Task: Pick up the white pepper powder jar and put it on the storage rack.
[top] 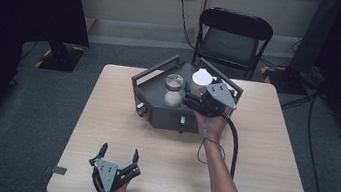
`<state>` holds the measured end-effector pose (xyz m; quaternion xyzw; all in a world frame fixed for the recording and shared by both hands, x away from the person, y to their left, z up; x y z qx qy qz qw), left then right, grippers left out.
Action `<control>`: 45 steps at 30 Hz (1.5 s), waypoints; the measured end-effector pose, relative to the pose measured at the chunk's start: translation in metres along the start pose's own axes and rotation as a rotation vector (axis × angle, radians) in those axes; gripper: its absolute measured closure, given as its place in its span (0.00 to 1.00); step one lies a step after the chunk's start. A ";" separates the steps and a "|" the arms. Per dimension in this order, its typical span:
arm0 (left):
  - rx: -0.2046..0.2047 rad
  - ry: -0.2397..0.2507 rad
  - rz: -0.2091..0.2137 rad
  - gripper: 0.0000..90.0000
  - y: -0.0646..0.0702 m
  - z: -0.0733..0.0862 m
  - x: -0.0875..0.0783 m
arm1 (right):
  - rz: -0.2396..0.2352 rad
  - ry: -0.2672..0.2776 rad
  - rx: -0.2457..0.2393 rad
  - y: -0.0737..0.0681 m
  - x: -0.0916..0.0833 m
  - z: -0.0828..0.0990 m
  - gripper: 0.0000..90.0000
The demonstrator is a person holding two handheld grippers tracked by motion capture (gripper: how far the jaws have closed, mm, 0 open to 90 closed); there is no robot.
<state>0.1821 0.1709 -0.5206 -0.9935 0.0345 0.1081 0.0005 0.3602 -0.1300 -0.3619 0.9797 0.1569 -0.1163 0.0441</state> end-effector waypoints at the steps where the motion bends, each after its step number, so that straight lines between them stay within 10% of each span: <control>1: 0.000 0.000 0.000 0.00 0.000 0.000 0.000 | -0.005 0.000 0.000 0.001 -0.001 0.000 0.00; 45: 0.000 0.000 -0.001 0.00 0.000 0.000 0.000 | 0.002 0.036 -0.021 -0.001 -0.078 0.027 0.00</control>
Point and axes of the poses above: each handheld gripper's, and its own axes: x roughly forward along the jaws, z roughly out of its underside, y roughly to its right, the point moved 4 cm from there along x, roughly forward along the jaws, and after that the axes turned 14 degrees about -y, right-handed, at the moved point
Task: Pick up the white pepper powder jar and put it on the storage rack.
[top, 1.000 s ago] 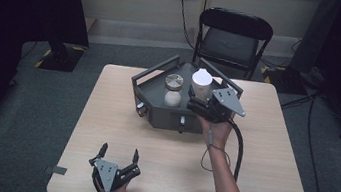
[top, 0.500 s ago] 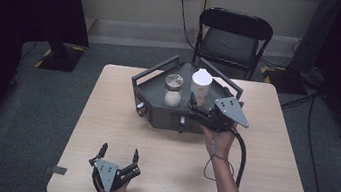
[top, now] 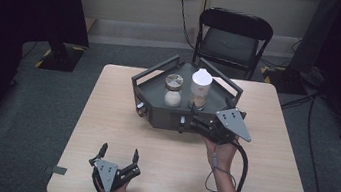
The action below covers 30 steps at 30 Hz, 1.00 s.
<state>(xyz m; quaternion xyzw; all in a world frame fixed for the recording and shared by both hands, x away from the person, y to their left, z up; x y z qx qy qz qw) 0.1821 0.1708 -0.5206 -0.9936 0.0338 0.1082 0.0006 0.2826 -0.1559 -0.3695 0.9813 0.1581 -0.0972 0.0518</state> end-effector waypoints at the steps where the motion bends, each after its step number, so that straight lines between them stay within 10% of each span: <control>1: 0.000 0.000 0.000 0.00 0.000 0.000 0.000 | -0.004 0.002 0.000 0.001 -0.002 0.001 0.00; 30: 0.000 0.000 -0.002 0.00 0.000 0.000 0.000 | -0.007 0.025 0.071 0.008 -0.051 0.051 0.00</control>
Point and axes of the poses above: each handheld gripper's, and its own axes: x roughly forward along the jaws, z roughly out of its underside, y roughly to its right, the point moved 4 cm from there along x, roughly forward along the jaws, and after that the axes turned 14 degrees about -y, right-handed, at the moved point
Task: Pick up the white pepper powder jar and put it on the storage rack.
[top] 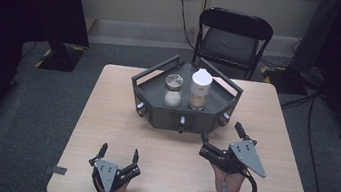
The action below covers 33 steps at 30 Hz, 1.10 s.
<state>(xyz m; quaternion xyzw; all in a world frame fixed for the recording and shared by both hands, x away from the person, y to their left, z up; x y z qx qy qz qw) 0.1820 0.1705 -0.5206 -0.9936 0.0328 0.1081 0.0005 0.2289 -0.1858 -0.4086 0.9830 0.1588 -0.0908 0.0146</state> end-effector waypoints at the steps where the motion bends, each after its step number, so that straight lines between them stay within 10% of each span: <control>1: 0.000 0.000 0.000 0.00 0.000 0.000 0.000 | 0.000 -0.004 0.000 0.000 -0.001 0.001 0.00; 33: 0.000 0.000 -0.001 0.00 0.000 0.000 0.000 | 0.092 -0.011 -0.008 -0.008 -0.018 0.055 0.00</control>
Point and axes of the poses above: each handheld gripper's, and its own axes: x roughly forward along the jaws, z roughly out of its underside, y roughly to its right, the point moved 4 cm from there along x, roughly forward along the jaws, and after that the axes turned 14 degrees about -y, right-handed, at the moved point
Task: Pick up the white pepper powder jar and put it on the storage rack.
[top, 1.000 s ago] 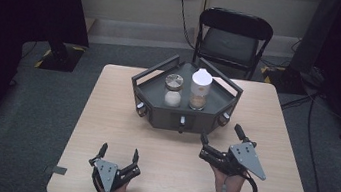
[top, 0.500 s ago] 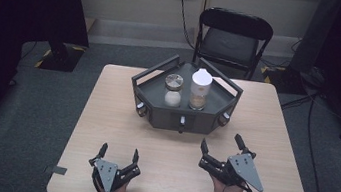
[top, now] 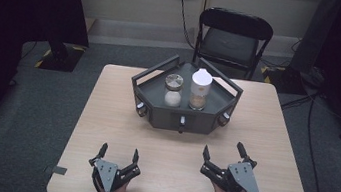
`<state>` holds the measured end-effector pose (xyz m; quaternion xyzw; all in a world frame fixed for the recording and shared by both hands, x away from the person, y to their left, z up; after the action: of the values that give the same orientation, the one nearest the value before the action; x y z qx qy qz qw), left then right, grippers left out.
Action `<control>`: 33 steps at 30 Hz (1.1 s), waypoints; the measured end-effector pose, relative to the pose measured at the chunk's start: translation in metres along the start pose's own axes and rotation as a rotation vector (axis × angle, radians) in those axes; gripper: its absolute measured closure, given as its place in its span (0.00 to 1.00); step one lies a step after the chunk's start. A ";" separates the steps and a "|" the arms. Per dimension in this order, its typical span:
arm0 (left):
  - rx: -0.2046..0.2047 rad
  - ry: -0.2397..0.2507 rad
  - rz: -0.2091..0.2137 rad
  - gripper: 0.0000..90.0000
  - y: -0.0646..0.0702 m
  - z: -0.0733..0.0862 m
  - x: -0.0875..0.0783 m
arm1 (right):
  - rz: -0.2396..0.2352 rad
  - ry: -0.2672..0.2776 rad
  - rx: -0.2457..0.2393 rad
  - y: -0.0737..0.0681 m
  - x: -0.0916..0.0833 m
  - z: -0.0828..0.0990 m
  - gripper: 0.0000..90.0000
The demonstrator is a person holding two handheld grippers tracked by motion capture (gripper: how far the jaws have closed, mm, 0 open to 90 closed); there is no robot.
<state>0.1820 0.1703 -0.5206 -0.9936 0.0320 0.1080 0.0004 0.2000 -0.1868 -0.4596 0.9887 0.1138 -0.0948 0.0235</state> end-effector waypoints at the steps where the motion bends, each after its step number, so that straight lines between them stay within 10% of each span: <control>1: 0.000 0.000 -0.001 0.00 0.000 0.000 0.000 | 0.007 -0.001 0.000 -0.001 0.000 0.002 0.00; 33: -0.001 0.000 -0.004 0.00 0.001 0.000 0.000 | 0.071 -0.017 -0.015 -0.010 -0.002 0.057 0.00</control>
<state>0.1819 0.1697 -0.5206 -0.9937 0.0298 0.1081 0.0000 0.1854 -0.1818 -0.5156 0.9910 0.0793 -0.1015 0.0353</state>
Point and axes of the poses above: each handheld gripper's, and its own axes: x roughly forward along the jaws, z roughly out of its underside, y roughly to its right, the point moved 4 cm from there along x, roughly forward along the jaws, and after that the axes turned 14 degrees about -y, right-handed, at the moved point
